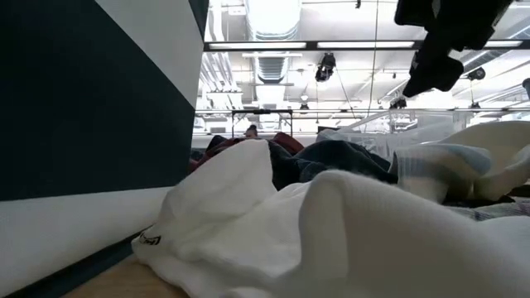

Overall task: Pick & Place Cloths
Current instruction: Put the top white sock into the transparent container

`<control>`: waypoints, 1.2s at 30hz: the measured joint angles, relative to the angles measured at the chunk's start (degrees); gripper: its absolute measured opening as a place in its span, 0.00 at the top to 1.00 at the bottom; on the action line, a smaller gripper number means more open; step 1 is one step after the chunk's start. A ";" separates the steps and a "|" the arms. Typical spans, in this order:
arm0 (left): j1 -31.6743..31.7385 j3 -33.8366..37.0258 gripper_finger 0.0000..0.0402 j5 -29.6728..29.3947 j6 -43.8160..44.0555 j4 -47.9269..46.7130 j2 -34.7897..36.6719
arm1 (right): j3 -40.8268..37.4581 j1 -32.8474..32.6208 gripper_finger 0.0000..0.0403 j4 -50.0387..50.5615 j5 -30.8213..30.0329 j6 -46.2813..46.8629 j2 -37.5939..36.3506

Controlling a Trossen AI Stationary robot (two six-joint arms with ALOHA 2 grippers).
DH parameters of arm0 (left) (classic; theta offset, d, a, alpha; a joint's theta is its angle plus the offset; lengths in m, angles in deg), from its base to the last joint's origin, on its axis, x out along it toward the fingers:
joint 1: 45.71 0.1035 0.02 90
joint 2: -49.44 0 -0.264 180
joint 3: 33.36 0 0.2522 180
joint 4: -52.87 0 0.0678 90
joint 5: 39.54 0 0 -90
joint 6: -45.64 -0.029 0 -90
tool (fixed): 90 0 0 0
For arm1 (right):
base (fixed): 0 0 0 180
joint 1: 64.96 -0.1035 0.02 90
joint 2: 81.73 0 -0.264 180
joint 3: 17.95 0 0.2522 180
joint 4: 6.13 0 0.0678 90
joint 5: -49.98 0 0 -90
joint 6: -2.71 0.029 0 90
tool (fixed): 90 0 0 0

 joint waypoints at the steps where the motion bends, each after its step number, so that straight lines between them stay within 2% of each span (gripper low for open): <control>1: -0.02 0.00 0.94 0.01 -0.01 0.00 0.02 | 1.27 -0.53 0.27 0.34 -0.01 0.16 1.98; 6: -0.01 0.00 0.94 0.01 0.00 0.00 0.01 | 8.10 -2.09 0.27 4.74 -0.37 -0.01 11.79; 16: -0.01 0.00 0.94 0.01 -0.01 0.00 0.00 | 23.31 -2.30 0.31 27.96 -3.31 2.81 30.19; 20: 0.00 0.00 0.94 0.00 -0.02 0.00 0.02 | 26.99 -2.30 0.29 32.82 -3.26 2.97 36.03; 26: -0.02 0.00 0.94 0.00 -0.02 0.00 0.00 | 29.73 -2.32 0.32 34.26 -3.03 1.18 41.39; 29: -0.02 0.00 0.94 0.00 -0.02 0.00 0.02 | 31.19 -2.30 0.38 38.41 -3.66 1.05 42.83; 36: -0.02 0.00 0.94 0.02 -0.02 0.00 0.02 | 32.51 -2.30 0.53 43.85 -9.36 1.85 42.68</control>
